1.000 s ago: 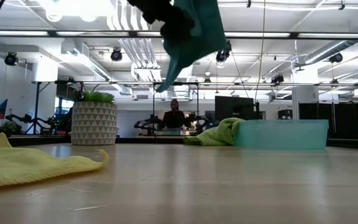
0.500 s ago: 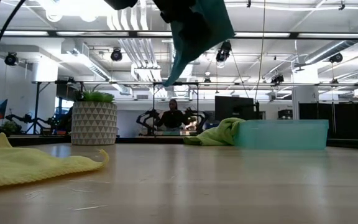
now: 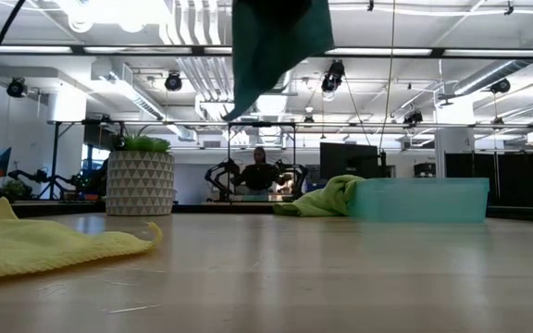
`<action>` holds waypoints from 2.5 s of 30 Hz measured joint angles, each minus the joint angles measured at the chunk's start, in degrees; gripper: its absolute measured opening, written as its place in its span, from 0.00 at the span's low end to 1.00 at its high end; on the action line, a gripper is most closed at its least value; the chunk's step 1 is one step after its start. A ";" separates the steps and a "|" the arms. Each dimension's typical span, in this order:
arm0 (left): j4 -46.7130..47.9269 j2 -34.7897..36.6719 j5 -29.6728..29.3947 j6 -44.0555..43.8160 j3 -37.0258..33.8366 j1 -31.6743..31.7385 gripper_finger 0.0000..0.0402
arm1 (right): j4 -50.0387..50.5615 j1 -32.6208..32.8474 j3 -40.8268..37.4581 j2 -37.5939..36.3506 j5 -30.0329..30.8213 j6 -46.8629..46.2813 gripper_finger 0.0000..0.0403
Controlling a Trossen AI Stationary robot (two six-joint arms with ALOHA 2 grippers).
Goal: Fold microfiber towels
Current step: Fold the blue towel
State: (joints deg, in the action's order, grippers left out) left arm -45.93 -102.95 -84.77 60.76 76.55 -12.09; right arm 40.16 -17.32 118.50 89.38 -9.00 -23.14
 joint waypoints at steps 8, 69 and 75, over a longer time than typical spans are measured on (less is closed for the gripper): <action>-0.37 4.92 -5.13 -5.88 -1.14 1.99 0.51 | 2.81 -0.32 0.00 -0.97 0.05 1.55 0.02; -0.63 32.41 -5.26 -24.49 -4.35 -13.06 0.00 | -40.53 28.13 -29.81 1.55 33.44 38.35 0.63; -5.82 32.28 -4.64 -24.60 -3.71 -10.68 0.00 | -53.06 28.86 -29.68 6.52 37.59 44.55 0.75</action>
State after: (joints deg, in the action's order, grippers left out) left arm -51.75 -70.67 -89.41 36.16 72.84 -22.77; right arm -12.89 11.54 88.82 95.91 28.59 21.41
